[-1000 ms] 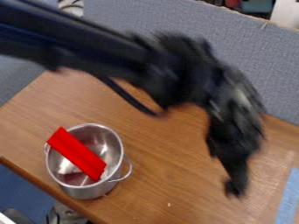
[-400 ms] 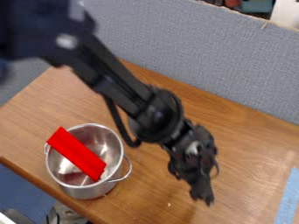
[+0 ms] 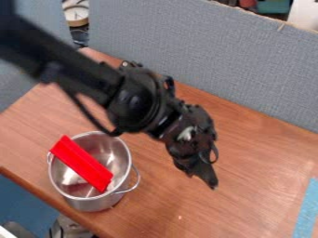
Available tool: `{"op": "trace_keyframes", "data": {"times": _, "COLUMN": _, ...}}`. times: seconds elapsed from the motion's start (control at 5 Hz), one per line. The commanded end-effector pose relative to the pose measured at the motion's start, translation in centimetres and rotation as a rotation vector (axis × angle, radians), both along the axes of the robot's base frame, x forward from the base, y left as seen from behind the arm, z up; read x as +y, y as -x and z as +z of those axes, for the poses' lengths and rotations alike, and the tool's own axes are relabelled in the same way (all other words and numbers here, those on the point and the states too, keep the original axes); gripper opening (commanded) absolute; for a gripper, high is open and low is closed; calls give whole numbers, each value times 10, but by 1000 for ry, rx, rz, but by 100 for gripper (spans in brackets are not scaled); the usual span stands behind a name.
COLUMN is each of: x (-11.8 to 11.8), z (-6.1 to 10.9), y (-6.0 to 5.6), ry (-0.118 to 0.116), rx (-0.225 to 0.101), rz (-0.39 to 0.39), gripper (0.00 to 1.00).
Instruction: Put the red object in the metal pot
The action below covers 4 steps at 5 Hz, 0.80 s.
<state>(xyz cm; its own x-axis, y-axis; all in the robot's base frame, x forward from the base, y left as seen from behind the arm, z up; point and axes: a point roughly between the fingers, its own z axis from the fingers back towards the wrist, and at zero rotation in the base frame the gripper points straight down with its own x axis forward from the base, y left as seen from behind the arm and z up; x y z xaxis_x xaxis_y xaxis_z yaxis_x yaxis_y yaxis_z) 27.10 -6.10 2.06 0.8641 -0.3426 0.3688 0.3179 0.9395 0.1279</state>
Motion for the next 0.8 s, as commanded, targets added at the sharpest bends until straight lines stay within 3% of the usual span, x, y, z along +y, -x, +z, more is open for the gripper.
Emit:
{"op": "trace_keyframes", "data": {"times": 0.0, "x": -20, "z": 9, "y": 33, "ry": -1, "rx": -57, "rz": 60, "gripper": 0}}
{"op": "trace_keyframes", "data": {"times": 0.2, "x": -22, "z": 21, "y": 35, "ry": 3, "rx": -19, "rz": 201, "gripper": 0}}
{"op": "trace_keyframes", "data": {"times": 0.4, "x": 5, "z": 60, "y": 33, "ry": 11, "rx": -27, "rz": 194, "gripper": 0}}
{"op": "trace_keyframes", "data": {"times": 0.6, "x": 54, "z": 107, "y": 26, "ry": 1, "rx": -63, "rz": 155, "gripper": 0}}
